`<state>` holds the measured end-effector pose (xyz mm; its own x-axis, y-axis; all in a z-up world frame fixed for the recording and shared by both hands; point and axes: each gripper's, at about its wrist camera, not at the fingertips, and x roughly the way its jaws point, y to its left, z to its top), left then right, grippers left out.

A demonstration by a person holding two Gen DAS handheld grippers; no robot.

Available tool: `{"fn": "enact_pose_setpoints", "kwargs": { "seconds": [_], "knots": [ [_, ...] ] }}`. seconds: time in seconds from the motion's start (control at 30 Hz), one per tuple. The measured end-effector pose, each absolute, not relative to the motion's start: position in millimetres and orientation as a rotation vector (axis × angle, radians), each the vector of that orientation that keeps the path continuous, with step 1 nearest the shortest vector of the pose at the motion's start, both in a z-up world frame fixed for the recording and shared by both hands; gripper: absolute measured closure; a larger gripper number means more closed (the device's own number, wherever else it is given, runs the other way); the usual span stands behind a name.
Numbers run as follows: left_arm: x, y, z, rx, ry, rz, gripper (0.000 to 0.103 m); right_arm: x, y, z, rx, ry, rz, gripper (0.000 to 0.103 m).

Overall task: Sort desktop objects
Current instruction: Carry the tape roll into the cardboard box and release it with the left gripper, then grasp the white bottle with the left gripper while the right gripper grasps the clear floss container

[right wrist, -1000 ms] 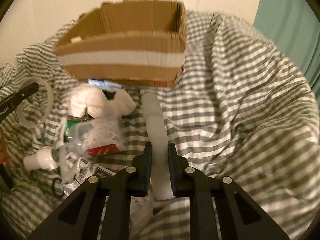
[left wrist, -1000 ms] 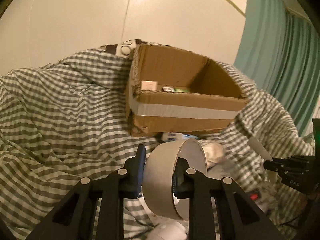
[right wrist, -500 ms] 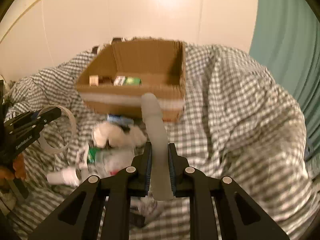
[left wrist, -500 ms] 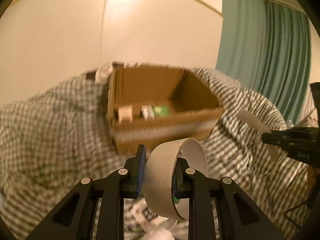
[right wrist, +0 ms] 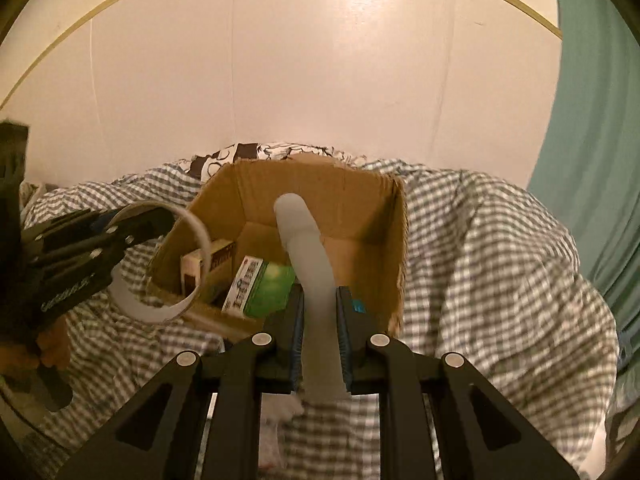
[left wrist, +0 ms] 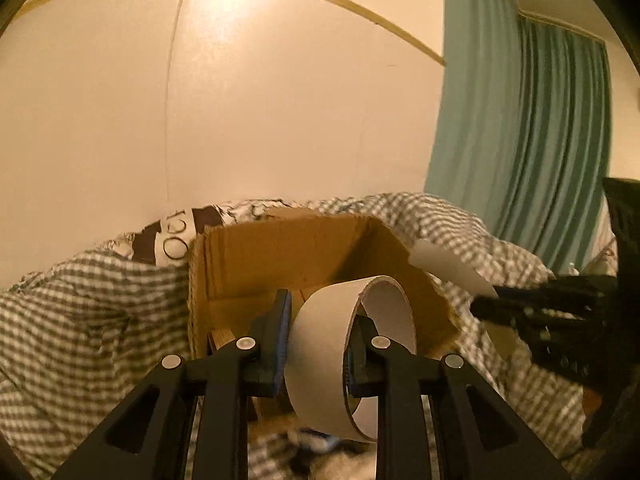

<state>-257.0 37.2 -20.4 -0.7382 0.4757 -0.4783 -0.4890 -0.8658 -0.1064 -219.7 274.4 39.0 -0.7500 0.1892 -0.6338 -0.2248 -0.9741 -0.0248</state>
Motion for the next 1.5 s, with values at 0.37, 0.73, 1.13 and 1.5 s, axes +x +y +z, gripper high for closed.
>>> {"fn": "enact_pose_setpoints", "kwargs": {
  "seconds": [0.37, 0.73, 1.13, 1.5],
  "knots": [
    [-315.2, 49.9, -55.0, -0.948, 0.102, 2.624, 0.007, -278.2, 291.4, 21.9, -1.067, 0.13, 2.693, 0.064],
    [-274.3, 8.4, -34.1, -1.025, 0.077, 2.693, 0.003, -213.4, 282.4, 41.8, -1.049, 0.206, 2.646, 0.045],
    [-149.9, -19.0, -89.6, -1.198, 0.26, 2.481, 0.003, -129.5, 257.5, 43.4, -1.084, 0.27, 2.673, 0.038],
    [-98.9, 20.7, -189.8, -1.53, 0.561, 2.217, 0.009, -94.9, 236.4, -56.9, -1.193, 0.463, 2.647, 0.029]
  ]
}}
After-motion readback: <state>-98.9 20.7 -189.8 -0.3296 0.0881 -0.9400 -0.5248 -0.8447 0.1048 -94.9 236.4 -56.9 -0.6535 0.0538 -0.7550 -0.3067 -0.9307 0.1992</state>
